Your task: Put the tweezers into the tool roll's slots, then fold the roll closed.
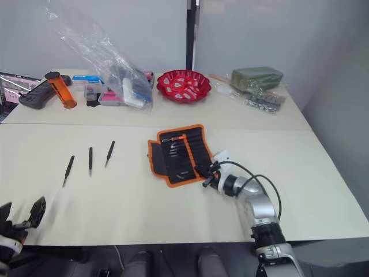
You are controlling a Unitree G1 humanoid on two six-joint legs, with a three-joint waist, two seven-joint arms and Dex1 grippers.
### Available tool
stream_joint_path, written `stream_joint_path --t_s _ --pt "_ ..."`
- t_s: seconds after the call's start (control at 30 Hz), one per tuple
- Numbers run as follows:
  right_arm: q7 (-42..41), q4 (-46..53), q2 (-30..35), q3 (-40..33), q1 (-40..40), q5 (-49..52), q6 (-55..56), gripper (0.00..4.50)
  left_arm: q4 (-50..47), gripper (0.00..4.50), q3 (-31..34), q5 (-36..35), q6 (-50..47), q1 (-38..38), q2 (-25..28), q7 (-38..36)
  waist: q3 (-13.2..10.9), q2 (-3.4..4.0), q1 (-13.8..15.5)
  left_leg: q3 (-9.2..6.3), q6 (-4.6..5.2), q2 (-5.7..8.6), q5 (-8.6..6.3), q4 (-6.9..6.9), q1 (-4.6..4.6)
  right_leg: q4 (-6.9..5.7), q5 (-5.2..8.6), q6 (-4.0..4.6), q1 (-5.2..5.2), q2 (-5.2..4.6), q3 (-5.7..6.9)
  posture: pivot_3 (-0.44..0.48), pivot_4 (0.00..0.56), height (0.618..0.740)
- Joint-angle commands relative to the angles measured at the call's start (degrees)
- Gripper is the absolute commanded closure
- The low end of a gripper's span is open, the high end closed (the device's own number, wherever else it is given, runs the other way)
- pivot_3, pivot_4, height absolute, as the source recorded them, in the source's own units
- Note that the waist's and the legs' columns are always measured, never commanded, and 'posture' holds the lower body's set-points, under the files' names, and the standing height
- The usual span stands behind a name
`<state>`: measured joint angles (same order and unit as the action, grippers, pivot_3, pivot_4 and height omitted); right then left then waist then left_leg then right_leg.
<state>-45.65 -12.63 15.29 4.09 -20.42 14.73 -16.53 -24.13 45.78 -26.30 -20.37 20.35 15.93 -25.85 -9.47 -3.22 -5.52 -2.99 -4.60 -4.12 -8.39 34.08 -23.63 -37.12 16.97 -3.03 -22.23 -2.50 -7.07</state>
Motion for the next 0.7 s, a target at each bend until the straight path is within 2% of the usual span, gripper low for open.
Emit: stream_joint_path --t_s 0.03,0.13,0.27,0.37,0.47,0.7 --pt "0.2 -0.2 -0.2 2.2 1.7 -1.0 -1.8 4.5 -0.6 0.04 -3.6 0.1 -4.2 -3.8 3.9 3.5 0.0 0.0 0.0 -0.01 0.0 0.0 0.0 0.0 -0.01 -0.01 -0.01 -0.02 0.03 0.01 0.0 0.0 0.15 0.729" --pt "0.4 0.5 0.1 2.4 2.1 -1.2 -2.1 4.5 1.3 0.04 -7.8 2.7 -5.5 -7.6 5.7 6.6 0.0 -0.02 0.0 0.0 0.02 0.01 0.02 -0.04 -0.06 -0.04 -0.08 -0.13 0.11 0.01 -0.01 0.0 0.15 0.729" --pt "0.9 1.8 0.1 2.5 2.5 -1.1 -2.7 4.5 3.7 0.04 -13.0 5.6 -8.3 -12.0 5.5 11.2 0.1 -0.05 -0.1 0.0 0.04 0.01 0.03 -0.14 -0.08 -0.06 -0.47 -0.53 0.07 0.04 -0.02 0.0 0.15 0.729" --pt "1.6 3.1 0.2 2.5 3.1 -1.1 -3.1 4.5 4.1 0.04 -14.6 5.8 -10.4 -13.9 4.6 14.0 0.1 -0.05 0.0 -0.03 0.05 0.01 0.03 -0.2 -0.1 -0.06 -0.49 -0.58 0.03 0.05 -0.01 0.0 0.15 0.729" --pt "1.9 3.6 0.4 2.6 3.5 -1.3 -3.2 4.5 5.5 0.85 -16.6 6.2 -11.9 -15.8 3.8 15.6 0.1 -0.04 0.1 -0.02 0.04 0.01 0.03 -0.2 -0.12 -0.05 -0.49 -0.58 0.02 0.05 -0.01 0.0 0.15 0.729" --pt "2.3 4.5 0.9 2.4 3.7 -1.1 -3.9 4.5 7.5 3.16 -16.9 7.1 -16.3 -16.0 4.1 19.1 0.1 0.11 0.2 -0.03 0.04 0.02 0.03 -0.2 -0.12 -0.05 -0.49 -0.59 0.03 0.04 -0.01 0.0 0.15 0.729"
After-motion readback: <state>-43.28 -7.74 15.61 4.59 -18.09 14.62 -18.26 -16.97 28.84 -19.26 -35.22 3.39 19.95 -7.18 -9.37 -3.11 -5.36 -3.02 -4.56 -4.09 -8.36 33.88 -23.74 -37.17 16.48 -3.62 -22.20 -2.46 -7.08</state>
